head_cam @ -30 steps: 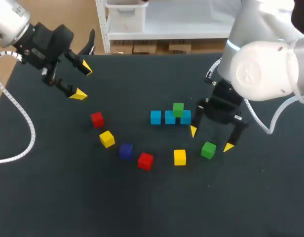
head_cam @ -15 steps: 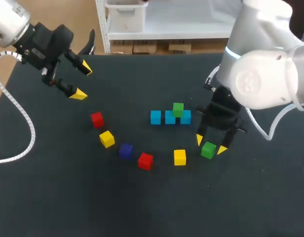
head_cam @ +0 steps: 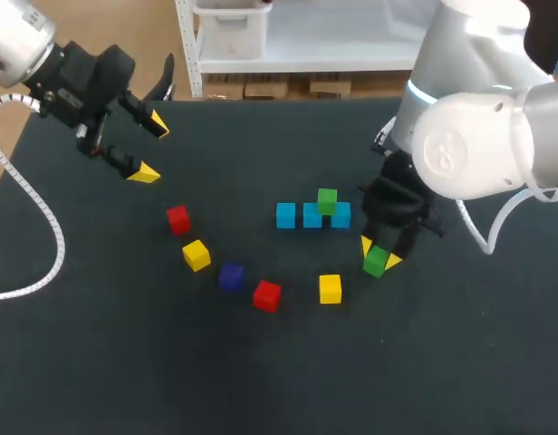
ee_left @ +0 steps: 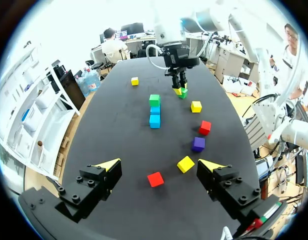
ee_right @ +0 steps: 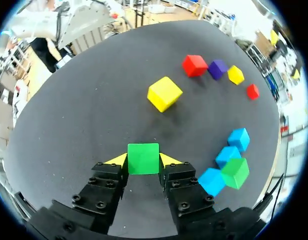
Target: Place the blue cubes, place green cubes on the blue cubes, place the yellow cubes on the green cubes, then place the red cubes on the yellow cubes, and place purple cube on the red cubes.
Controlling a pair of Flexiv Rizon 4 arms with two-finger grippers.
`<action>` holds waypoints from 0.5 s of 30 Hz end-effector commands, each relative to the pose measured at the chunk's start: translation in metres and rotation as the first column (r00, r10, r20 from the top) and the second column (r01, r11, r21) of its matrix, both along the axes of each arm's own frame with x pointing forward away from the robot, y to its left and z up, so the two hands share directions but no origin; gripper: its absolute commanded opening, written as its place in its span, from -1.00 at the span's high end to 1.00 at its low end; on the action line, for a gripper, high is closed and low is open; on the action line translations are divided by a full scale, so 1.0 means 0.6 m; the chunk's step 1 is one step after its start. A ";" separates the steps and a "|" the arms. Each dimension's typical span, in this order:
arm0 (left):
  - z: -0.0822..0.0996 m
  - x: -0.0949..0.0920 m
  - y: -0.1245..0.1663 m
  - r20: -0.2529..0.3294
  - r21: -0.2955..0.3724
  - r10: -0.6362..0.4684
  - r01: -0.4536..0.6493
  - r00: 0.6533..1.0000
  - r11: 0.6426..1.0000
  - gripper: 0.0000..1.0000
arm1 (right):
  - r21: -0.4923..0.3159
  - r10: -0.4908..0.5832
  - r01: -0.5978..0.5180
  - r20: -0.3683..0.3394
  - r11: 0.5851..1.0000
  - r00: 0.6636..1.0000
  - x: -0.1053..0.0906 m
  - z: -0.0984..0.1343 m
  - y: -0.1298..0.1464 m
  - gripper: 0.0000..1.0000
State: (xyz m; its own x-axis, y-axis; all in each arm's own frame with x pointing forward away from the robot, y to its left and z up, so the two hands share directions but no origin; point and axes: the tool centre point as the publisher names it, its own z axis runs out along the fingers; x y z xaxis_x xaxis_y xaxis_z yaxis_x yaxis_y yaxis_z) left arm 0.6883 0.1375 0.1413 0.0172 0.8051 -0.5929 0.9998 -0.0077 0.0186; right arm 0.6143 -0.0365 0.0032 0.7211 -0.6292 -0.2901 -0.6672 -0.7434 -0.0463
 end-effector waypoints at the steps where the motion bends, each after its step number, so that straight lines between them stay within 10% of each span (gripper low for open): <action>1: -0.001 0.000 0.002 0.003 -0.003 -0.002 0.002 1.000 1.000 -1.00 | -0.011 -0.054 0.054 0.031 0.998 0.998 -0.002 0.027 0.013 1.00; 15: -0.001 0.000 0.002 0.003 -0.003 -0.002 0.002 1.000 1.000 -1.00 | 0.063 -0.569 0.568 -0.002 0.820 0.822 0.004 0.069 0.100 1.00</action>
State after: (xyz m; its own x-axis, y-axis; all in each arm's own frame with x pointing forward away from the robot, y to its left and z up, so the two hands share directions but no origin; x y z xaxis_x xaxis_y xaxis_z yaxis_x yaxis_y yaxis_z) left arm 0.6883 0.1375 0.1413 0.0172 0.8051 -0.5929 0.9998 -0.0078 0.0186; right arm 0.6257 0.0209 0.0450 0.3796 -0.8773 -0.2938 -0.9240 -0.3755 -0.0727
